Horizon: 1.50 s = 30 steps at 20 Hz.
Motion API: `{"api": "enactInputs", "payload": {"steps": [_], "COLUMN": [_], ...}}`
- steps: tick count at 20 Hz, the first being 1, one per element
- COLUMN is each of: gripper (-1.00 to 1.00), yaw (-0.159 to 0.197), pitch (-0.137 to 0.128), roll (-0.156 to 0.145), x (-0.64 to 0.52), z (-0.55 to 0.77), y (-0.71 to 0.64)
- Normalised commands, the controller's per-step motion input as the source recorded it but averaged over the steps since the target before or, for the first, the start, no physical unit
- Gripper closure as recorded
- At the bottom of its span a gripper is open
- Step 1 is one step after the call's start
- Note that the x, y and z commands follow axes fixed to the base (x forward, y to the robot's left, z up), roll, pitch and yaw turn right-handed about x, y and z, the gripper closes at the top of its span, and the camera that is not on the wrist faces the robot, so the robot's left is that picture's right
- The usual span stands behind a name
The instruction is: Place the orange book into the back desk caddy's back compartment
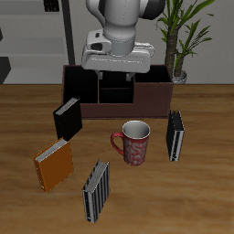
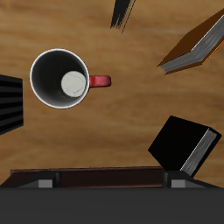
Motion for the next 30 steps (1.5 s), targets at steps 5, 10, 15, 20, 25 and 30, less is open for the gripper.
{"api": "enactInputs", "payload": {"steps": [5, 10, 15, 20, 25, 30], "gripper": [-1.00, -1.00, -1.00, -1.00, -1.00, -1.00], "yaw": [0.005, 0.029, -0.017, 0.005, -0.056, -0.024], "pitch": [-0.018, -0.015, 0.016, 0.001, -0.047, -0.018], "roll": [-0.047, -0.007, 0.014, 0.051, 0.035, -0.022], "x": [0.08, 0.11, 0.27, 0.29, 0.40, 0.30], "z": [0.05, 0.08, 0.16, 0.08, 0.13, 0.06], "y": [-0.14, -0.17, -0.40, -0.34, -0.51, -0.39]}}
